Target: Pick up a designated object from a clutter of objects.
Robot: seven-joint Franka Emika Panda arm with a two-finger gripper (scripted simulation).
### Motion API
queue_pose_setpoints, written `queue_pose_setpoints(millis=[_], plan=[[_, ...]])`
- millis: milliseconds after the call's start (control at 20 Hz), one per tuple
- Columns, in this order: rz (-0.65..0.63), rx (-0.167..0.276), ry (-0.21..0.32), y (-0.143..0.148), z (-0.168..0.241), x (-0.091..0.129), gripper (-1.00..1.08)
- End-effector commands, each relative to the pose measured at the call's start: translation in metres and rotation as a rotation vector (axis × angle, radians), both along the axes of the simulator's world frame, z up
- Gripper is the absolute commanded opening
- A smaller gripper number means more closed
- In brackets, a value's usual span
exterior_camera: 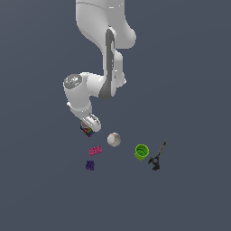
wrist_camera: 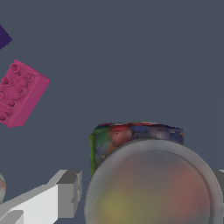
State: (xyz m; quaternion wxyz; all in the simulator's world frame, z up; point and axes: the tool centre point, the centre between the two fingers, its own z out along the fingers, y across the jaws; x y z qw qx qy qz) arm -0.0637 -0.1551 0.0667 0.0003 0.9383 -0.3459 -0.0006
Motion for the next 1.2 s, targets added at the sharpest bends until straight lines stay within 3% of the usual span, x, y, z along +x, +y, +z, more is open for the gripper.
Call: queue_pose_setpoints(millis=[0,150,200,1150], plan=[[0.0,0.0,-0.001,0.0,-0.006,0.0,1.0],[-0.001,0.0,-0.001,0.0,-0.009,0.0,1.0],[-0.001,0.0,-0.001,0.0,-0.009,0.0,-1.0],[-0.001,0.001,-0.002,-0.002,0.012,-0.002,-1.0]])
